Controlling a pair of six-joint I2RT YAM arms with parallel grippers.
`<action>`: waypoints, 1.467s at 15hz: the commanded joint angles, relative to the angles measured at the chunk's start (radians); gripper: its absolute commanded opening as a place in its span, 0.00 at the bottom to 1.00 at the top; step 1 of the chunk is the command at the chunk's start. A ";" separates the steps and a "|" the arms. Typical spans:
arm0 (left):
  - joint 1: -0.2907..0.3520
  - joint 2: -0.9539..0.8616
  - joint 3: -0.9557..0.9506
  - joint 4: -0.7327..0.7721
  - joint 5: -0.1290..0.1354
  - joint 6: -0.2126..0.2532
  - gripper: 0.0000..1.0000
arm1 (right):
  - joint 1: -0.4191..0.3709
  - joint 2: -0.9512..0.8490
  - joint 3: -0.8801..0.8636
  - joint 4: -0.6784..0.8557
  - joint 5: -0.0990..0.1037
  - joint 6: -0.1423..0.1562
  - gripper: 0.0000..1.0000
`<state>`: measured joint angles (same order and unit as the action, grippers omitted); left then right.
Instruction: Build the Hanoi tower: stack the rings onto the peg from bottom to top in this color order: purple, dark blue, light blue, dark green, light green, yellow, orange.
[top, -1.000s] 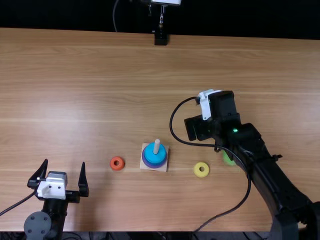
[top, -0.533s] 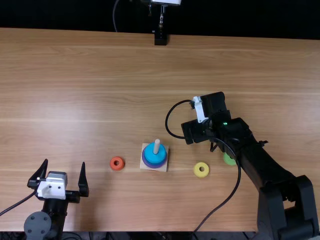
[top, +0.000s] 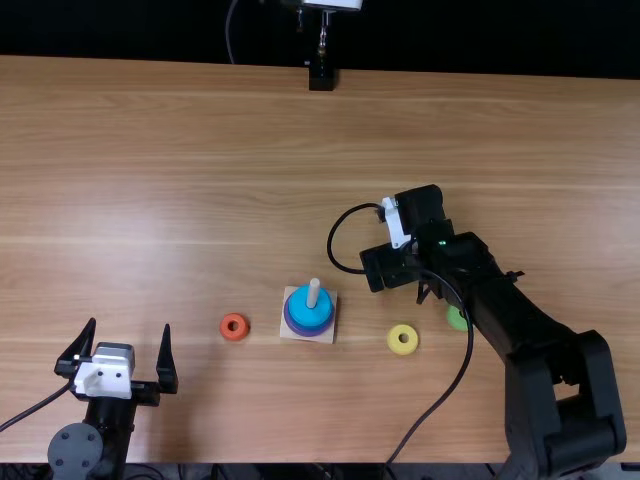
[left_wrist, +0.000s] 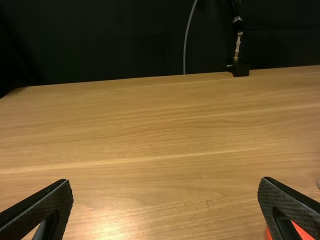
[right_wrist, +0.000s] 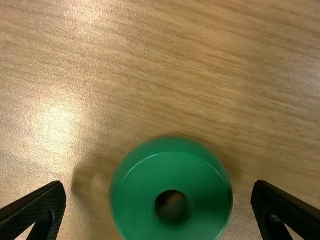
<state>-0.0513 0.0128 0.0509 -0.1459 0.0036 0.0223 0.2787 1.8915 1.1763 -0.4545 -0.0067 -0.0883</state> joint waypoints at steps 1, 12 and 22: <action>0.004 -0.013 -0.051 -0.020 0.004 0.007 1.00 | -0.006 0.020 0.029 0.002 0.003 -0.002 1.00; 0.004 -0.013 -0.051 -0.020 0.004 0.007 1.00 | -0.004 0.038 0.189 -0.209 0.001 0.048 0.00; 0.004 -0.013 -0.051 -0.020 0.004 0.007 1.00 | 0.045 -0.052 0.698 -0.822 -0.095 0.068 0.00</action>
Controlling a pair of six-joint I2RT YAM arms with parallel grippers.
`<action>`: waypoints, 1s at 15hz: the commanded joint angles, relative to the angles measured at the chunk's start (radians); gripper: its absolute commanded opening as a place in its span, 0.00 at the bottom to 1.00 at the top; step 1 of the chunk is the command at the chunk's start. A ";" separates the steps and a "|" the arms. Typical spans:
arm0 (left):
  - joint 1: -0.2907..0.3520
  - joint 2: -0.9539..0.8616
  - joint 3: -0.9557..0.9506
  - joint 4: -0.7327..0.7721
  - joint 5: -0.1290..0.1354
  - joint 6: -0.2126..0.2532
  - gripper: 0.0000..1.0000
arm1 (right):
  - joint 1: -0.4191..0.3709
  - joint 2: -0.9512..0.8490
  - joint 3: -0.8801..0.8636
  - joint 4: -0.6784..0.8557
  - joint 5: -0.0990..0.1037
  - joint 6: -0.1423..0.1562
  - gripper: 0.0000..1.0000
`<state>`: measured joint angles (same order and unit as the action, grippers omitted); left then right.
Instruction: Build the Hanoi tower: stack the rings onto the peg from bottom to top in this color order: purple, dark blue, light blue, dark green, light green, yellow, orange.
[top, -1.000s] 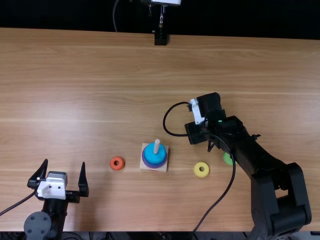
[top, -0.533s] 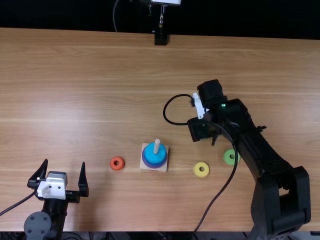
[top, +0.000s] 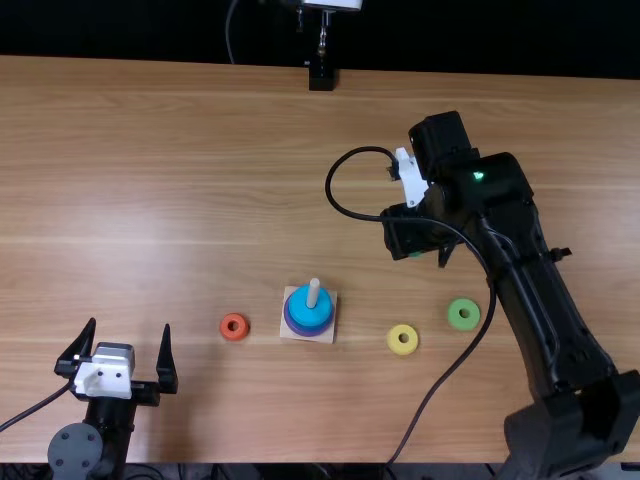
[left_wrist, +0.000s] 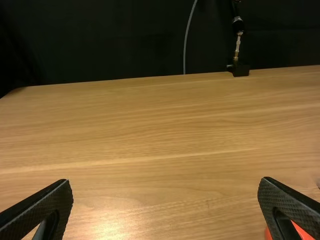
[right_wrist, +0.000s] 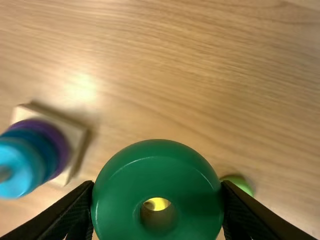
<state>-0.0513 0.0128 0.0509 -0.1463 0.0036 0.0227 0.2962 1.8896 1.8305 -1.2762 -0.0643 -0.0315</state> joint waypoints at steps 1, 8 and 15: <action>0.004 -0.013 -0.051 -0.019 0.004 0.007 1.00 | 0.044 -0.063 0.081 -0.030 -0.039 0.030 0.00; 0.004 -0.013 -0.051 -0.019 0.004 0.007 1.00 | 0.225 -0.146 0.108 -0.058 -0.039 0.101 0.00; 0.004 -0.013 -0.051 -0.019 0.004 0.007 1.00 | 0.317 -0.142 0.073 -0.054 -0.039 0.107 0.00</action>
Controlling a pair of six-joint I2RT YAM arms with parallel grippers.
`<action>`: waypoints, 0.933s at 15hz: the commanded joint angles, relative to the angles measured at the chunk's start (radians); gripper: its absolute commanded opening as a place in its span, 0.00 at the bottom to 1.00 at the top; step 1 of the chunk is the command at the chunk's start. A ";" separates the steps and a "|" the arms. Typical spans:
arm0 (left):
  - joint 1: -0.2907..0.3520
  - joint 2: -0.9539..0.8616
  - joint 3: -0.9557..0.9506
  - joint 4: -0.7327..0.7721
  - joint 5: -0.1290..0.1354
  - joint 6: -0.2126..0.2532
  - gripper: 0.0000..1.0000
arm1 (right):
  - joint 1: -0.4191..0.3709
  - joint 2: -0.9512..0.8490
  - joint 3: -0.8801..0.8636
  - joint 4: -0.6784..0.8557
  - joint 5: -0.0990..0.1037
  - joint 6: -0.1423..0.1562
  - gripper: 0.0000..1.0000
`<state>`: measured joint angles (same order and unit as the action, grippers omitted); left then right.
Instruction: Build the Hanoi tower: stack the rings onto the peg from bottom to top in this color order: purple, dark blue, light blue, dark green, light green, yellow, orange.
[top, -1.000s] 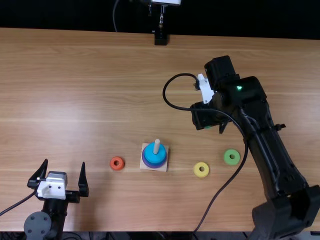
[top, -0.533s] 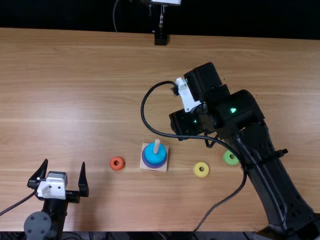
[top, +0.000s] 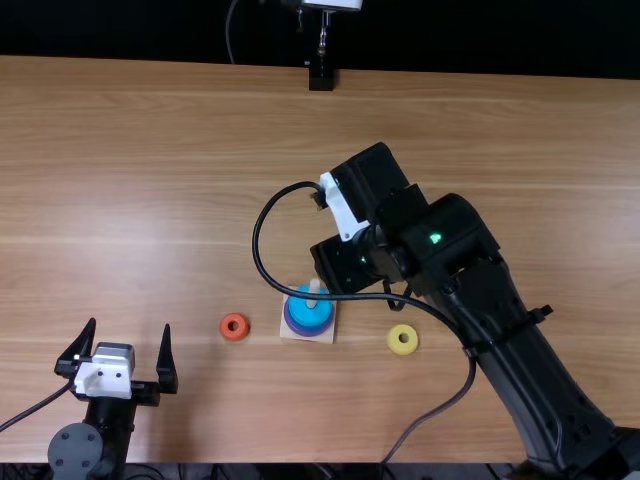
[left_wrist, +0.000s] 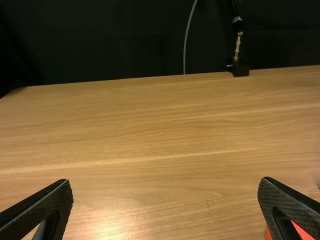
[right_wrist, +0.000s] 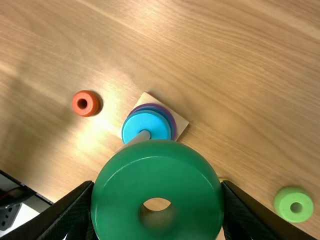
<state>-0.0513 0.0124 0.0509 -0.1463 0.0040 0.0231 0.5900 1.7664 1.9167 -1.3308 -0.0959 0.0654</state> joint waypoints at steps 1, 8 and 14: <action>0.004 -0.012 -0.051 -0.019 0.003 0.006 1.00 | 0.036 -0.019 -0.021 0.001 -0.007 0.008 0.00; 0.004 -0.012 -0.051 -0.019 0.003 0.006 1.00 | 0.047 -0.019 -0.074 0.008 -0.007 0.008 0.00; 0.004 -0.012 -0.051 -0.019 0.003 0.006 1.00 | 0.047 -0.018 -0.074 0.017 -0.007 0.008 0.00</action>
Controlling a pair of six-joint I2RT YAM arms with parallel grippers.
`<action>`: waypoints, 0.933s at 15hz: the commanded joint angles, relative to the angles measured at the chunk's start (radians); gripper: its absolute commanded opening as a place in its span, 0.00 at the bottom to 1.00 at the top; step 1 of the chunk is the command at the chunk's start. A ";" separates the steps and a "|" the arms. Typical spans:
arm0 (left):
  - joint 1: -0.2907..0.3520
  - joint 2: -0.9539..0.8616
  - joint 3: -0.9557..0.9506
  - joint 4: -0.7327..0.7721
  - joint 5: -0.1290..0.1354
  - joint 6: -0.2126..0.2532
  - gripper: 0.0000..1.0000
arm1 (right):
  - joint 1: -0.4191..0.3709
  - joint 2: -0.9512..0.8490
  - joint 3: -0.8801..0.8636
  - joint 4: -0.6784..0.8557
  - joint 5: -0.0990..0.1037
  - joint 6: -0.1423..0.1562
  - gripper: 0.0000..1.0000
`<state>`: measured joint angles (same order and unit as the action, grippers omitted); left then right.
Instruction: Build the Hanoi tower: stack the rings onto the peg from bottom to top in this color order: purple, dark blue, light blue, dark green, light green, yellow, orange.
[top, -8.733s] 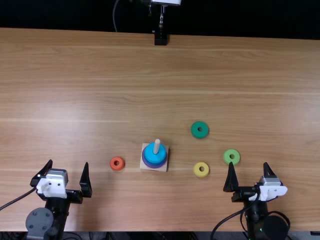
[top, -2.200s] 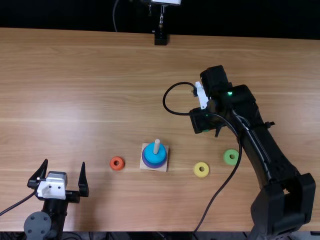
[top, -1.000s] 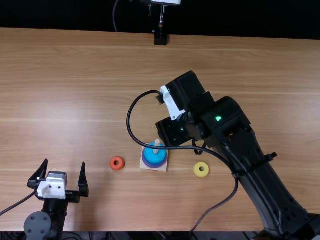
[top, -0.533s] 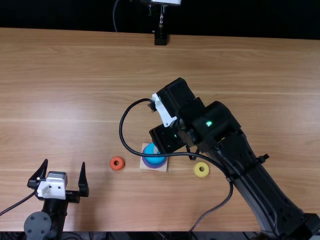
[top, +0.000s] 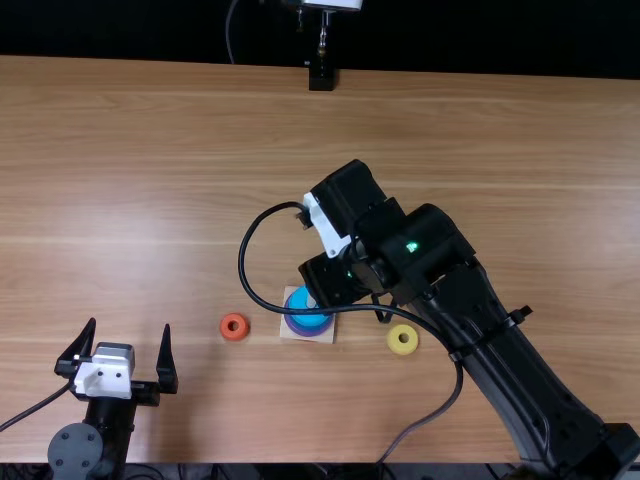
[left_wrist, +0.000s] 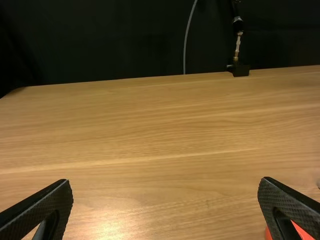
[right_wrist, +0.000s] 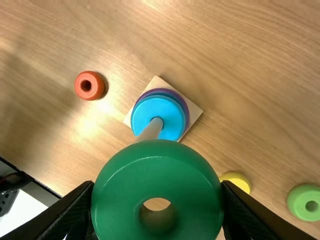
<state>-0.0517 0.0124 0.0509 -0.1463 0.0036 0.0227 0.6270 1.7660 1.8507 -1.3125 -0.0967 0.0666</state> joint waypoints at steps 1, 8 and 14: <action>0.004 -0.012 -0.051 -0.019 0.004 0.007 1.00 | 0.010 -0.017 -0.008 0.017 -0.006 0.009 0.00; 0.004 -0.012 -0.051 -0.019 0.004 0.007 1.00 | 0.028 -0.017 -0.010 0.049 -0.006 0.009 0.00; 0.004 -0.012 -0.051 -0.019 0.004 0.007 1.00 | 0.036 -0.013 -0.021 0.063 -0.006 0.009 0.00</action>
<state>-0.0513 0.0128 0.0509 -0.1463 0.0040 0.0227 0.6529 1.7664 1.8500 -1.2480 -0.0967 0.0696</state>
